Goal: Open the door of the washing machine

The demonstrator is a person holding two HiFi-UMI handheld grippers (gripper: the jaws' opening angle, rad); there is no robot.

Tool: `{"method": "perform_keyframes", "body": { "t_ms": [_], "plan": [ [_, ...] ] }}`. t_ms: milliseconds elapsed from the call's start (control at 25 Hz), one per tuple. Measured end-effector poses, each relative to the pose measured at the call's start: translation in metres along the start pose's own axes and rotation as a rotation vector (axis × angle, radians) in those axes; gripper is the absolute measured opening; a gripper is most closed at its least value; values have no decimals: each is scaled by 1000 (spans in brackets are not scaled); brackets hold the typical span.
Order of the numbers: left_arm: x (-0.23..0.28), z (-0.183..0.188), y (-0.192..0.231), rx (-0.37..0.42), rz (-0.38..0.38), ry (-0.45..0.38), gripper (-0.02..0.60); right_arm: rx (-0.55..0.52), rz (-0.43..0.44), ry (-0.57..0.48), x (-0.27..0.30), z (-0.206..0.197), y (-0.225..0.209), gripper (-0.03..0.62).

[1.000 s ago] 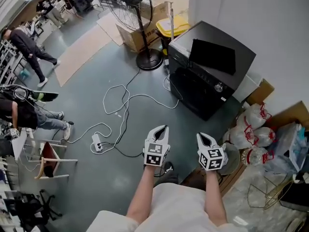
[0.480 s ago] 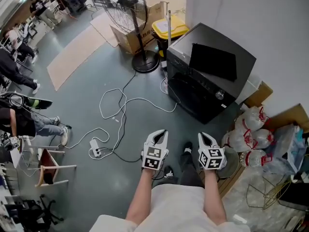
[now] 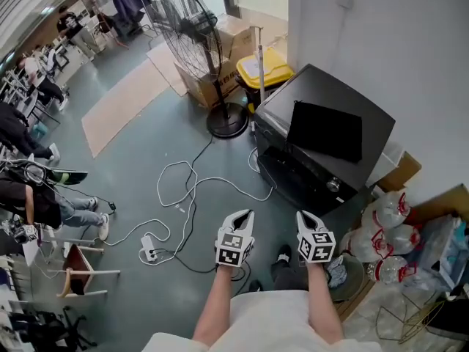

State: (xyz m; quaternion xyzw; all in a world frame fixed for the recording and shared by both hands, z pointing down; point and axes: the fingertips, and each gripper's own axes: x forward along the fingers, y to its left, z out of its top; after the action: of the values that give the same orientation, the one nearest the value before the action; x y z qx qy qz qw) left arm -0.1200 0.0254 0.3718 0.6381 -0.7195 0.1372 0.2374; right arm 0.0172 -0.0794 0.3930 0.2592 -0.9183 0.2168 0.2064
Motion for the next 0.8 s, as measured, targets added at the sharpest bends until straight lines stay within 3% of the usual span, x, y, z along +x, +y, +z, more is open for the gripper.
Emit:
{"method": "perform_keyframes", "body": {
  "t_ms": [240,400,560,800],
  "plan": [
    [53,24,-2,-45,-3,15,58,62,22,-15,37,31,-37,0],
    [81,6,2,-105,6,53,58,142,76,10,55,22,-46,0],
    [107,-22,-1,-128,-12,116,58,285,68,11,67,17,-67,0],
    [146,-62,12,-115,-68,161,58,213,58,33,99,7,-75,0]
  ]
}}
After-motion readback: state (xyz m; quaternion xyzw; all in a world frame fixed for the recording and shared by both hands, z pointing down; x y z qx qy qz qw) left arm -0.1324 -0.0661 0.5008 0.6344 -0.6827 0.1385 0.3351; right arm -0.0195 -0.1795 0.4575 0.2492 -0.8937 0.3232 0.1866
